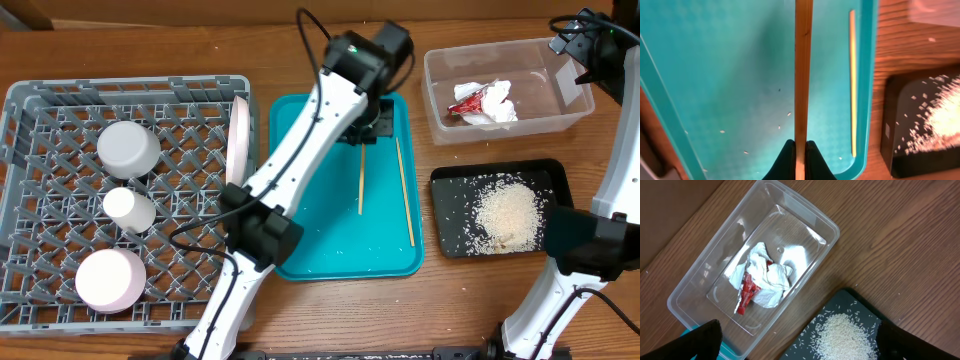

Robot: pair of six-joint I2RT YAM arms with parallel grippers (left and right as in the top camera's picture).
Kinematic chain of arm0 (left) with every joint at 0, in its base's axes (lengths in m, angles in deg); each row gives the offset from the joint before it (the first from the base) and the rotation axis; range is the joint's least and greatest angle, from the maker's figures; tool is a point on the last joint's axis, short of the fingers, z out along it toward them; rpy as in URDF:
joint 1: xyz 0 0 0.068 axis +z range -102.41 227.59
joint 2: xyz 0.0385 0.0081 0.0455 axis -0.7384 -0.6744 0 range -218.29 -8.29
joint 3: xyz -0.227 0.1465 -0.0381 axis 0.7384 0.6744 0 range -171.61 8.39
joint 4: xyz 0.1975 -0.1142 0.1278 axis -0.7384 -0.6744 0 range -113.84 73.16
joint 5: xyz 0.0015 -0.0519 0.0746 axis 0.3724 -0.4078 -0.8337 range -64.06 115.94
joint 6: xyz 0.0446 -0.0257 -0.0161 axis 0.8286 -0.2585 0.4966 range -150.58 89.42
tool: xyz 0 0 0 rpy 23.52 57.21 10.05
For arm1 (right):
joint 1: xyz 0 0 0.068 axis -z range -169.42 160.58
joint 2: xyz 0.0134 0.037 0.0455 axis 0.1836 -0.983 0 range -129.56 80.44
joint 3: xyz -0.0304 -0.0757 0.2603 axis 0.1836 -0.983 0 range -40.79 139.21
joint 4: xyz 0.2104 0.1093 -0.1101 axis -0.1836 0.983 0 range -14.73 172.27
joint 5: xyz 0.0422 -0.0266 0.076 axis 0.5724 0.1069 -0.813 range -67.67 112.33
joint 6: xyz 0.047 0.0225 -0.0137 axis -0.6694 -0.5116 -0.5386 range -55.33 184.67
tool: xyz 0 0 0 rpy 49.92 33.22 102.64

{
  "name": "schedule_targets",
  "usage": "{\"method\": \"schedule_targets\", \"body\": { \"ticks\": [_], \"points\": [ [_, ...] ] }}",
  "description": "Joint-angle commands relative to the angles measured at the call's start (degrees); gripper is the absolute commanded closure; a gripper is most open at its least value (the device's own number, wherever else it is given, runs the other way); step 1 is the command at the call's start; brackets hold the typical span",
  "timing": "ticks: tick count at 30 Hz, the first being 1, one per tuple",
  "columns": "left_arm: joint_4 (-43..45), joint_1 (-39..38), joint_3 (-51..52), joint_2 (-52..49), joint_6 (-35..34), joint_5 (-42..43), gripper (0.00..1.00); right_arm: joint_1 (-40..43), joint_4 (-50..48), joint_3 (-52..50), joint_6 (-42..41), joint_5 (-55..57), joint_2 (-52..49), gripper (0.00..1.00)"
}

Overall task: Sort waste into correct bins and load items into the dishwasher
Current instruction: 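Carry the chopstick with the left gripper and insert it into the rack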

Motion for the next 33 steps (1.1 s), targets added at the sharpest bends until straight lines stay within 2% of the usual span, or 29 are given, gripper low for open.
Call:
{"method": "schedule_targets", "body": {
  "ticks": [1,7,16,20,24,27,33],
  "points": [
    [-0.35,2.58,-1.62,5.77,6.19,1.31,0.96,0.11,-0.13,0.79,0.42,0.61,1.38,0.0],
    [-0.35,8.79,-1.01,14.82,10.47,0.15,0.96,0.11,-0.13,0.79,0.42,0.61,1.38,0.0],
    [-0.33,20.5,4.2,27.32,12.55,-10.93,0.96,0.11,-0.13,0.79,0.42,0.61,1.38,0.0],
    [-0.33,26.97,6.21,28.39,18.12,-11.87,0.96,0.11,-0.13,0.79,0.42,0.61,1.38,0.0],
    [-0.33,31.39,12.92,28.17,20.63,-12.85,0.96,0.11,-0.13,0.79,0.42,0.61,1.38,0.0],
    [0.13,34.47,19.74,27.91,21.33,-16.63,0.96,0.11,-0.13,0.79,0.42,0.61,1.38,0.0],
    [7.17,37.62,33.55,27.8,23.15,-16.37,0.96,0.11,-0.13,0.79,0.42,0.61,1.38,0.0]
  ]
}}
